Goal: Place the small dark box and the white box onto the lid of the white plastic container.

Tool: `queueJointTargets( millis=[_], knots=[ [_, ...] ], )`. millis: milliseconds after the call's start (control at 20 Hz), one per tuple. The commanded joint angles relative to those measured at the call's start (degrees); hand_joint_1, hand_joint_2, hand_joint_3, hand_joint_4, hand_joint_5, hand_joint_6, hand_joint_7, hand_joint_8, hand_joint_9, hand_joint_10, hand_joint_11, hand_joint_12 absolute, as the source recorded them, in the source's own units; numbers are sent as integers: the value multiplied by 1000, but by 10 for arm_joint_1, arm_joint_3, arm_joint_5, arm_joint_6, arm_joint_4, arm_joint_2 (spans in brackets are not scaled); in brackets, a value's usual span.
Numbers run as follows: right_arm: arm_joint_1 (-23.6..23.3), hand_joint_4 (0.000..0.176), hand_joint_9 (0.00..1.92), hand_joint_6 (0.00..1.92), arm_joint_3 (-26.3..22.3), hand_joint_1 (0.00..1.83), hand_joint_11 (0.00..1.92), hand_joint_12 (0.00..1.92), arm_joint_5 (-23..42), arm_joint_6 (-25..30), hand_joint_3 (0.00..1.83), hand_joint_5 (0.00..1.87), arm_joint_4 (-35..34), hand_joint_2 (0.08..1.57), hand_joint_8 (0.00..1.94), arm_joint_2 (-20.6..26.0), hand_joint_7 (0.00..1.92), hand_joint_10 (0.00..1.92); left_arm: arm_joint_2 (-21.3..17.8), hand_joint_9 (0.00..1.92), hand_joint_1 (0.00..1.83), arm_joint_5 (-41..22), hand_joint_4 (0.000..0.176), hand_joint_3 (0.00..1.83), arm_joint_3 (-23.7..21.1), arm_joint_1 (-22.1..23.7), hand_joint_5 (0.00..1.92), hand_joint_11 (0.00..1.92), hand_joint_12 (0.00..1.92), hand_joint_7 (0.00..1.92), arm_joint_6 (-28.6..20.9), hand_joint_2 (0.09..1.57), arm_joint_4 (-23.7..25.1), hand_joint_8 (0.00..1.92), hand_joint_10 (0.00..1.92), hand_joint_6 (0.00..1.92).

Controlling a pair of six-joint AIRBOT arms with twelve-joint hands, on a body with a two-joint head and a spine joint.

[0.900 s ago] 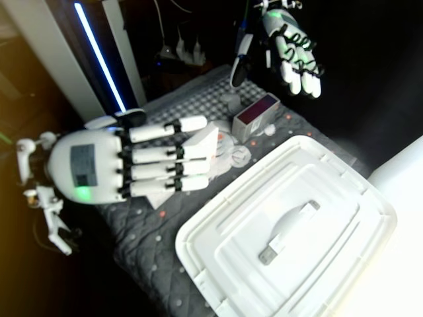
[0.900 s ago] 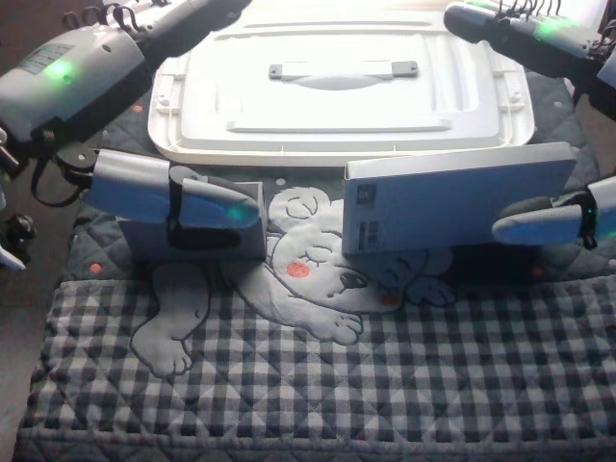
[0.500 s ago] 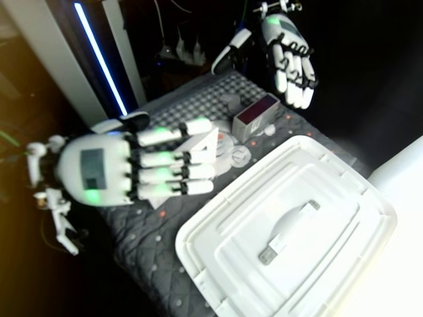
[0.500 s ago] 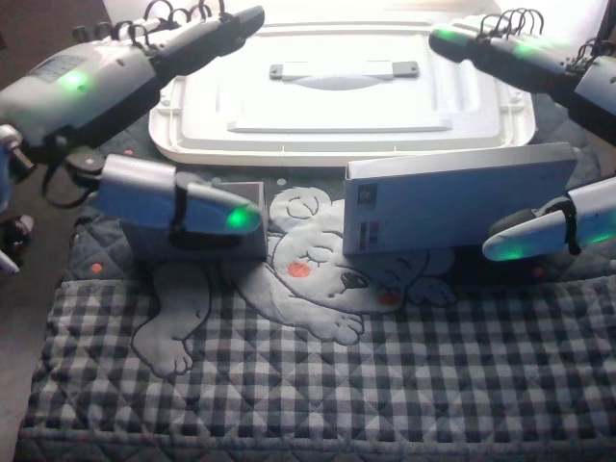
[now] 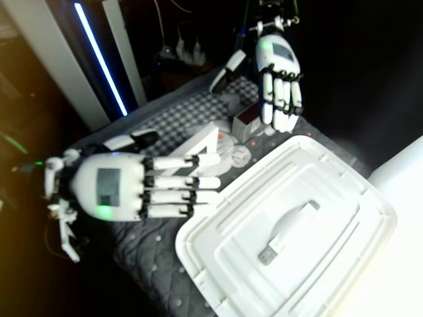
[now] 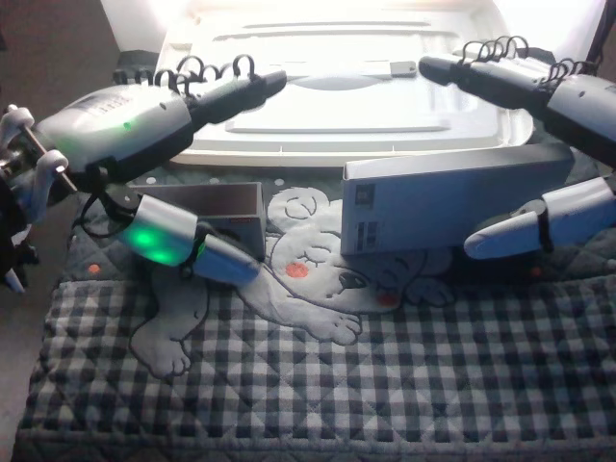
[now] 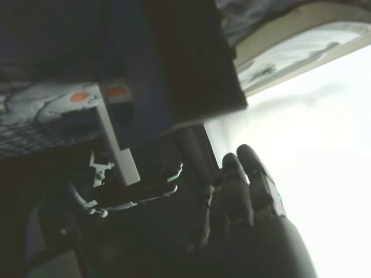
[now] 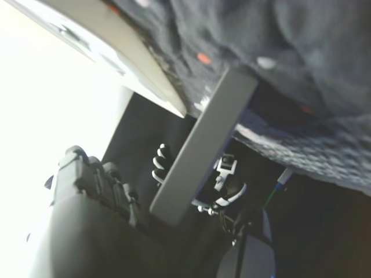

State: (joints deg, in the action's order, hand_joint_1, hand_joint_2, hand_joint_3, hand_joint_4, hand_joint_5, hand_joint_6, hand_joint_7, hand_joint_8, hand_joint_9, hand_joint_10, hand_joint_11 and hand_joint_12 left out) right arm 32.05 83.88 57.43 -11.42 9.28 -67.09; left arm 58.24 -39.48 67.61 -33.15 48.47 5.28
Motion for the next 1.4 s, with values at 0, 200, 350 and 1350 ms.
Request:
queueJointTargets(
  millis=[0,200,350,1350],
  knots=[
    [-8,120,35,0,5,756,0,0,53,4,5,53,-20,652,1,3,89,7,2,241,725,-49,62,0,4,6,0,0,534,246,-1,662,-7,7,7,0],
    [-10,139,45,12,9,755,14,8,42,7,2,94,-13,648,16,-4,146,7,19,235,644,-11,41,12,22,6,0,0,442,235,-1,719,-5,11,9,0],
    [-10,145,87,0,10,788,7,194,38,9,3,126,-10,618,0,-8,219,0,28,265,663,11,51,2,32,6,0,0,442,199,-1,715,-5,1,8,0],
    [-61,0,979,47,27,1294,586,1863,30,15,0,1363,20,1028,968,3,1151,1298,49,1051,1293,-3,0,0,71,65,1064,814,1408,1158,6,1053,-4,819,901,725]
  ],
)
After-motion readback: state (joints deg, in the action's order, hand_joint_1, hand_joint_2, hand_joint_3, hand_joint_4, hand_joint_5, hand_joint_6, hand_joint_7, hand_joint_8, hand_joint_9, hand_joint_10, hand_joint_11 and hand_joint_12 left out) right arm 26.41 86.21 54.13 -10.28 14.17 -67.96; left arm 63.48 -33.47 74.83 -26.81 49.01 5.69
